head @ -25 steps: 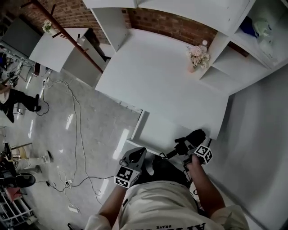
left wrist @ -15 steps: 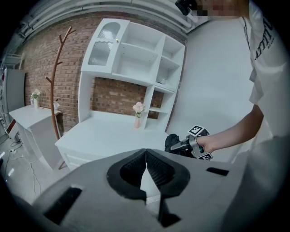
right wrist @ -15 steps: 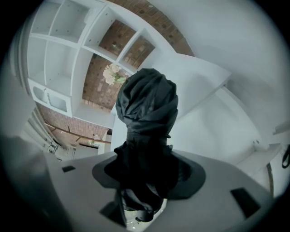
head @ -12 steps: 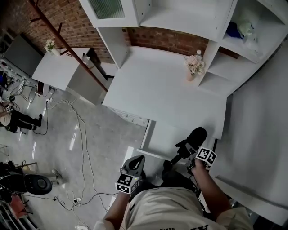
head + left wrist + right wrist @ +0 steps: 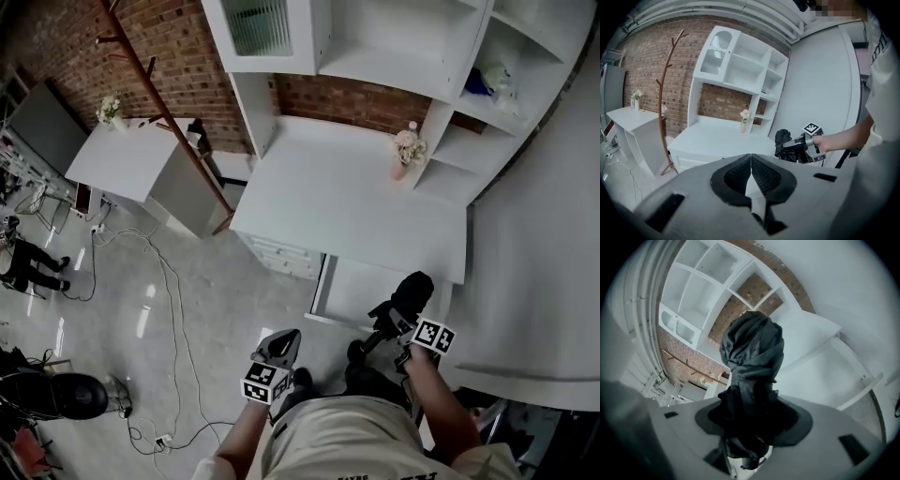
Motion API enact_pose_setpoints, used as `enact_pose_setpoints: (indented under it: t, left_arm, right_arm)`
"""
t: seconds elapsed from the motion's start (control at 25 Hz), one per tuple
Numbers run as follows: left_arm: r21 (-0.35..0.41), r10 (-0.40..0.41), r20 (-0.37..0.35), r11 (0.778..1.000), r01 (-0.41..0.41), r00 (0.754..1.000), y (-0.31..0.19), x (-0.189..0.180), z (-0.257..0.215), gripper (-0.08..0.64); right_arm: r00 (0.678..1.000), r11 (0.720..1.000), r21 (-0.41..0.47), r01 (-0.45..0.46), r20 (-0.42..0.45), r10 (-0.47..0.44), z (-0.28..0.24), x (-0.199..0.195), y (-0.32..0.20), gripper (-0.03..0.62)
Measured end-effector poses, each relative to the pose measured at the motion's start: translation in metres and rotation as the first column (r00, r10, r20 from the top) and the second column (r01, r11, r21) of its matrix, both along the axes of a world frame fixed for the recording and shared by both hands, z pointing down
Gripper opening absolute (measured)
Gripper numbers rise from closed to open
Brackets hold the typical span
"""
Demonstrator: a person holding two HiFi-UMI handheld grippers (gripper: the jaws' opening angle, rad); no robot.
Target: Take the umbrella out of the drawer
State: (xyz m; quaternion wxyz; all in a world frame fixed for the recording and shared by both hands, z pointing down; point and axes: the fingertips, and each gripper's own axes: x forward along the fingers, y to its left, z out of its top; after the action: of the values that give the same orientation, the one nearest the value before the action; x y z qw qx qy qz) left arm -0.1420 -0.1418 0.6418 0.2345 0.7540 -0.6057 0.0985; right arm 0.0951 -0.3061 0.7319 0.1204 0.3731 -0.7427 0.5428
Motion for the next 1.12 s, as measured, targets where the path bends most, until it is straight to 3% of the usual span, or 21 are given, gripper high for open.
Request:
enact_pose_setpoints:
  t: [0.24,0.64,0.84,1.12]
  left_arm:
    - [0.035,0.039,0.0,0.999,-0.039,0.999,0.033,-0.018,-0.007,0.025]
    - [0.06,0.134,-0.015,0.989,-0.133,0.991,0.073,-0.043,-0.014,0.025]
    - [0.073,0.194,-0.01,0.979,-0.193,0.981,0.07,-0.032,-0.018,0.025]
    - [0.096,0.264,-0.025,0.961,-0.261,0.964,0.064,0.005,-0.033,0.025]
  right_arm:
    - [0.999,0.997,0.072,-0.034,0.045,0.031,-0.026,-0.004,0.044,0.244]
    - [0.997,0.96,0.271,-0.068,-0.019,0.076,-0.074,0.012,0.113,0.244]
    - [0.995,0.935,0.35,-0.063,-0.051,0.086,-0.094,0.03,0.133,0.244]
    - [0.99,0.878,0.478,-0.01,-0.119,0.076,-0.132,0.06,0.15,0.244]
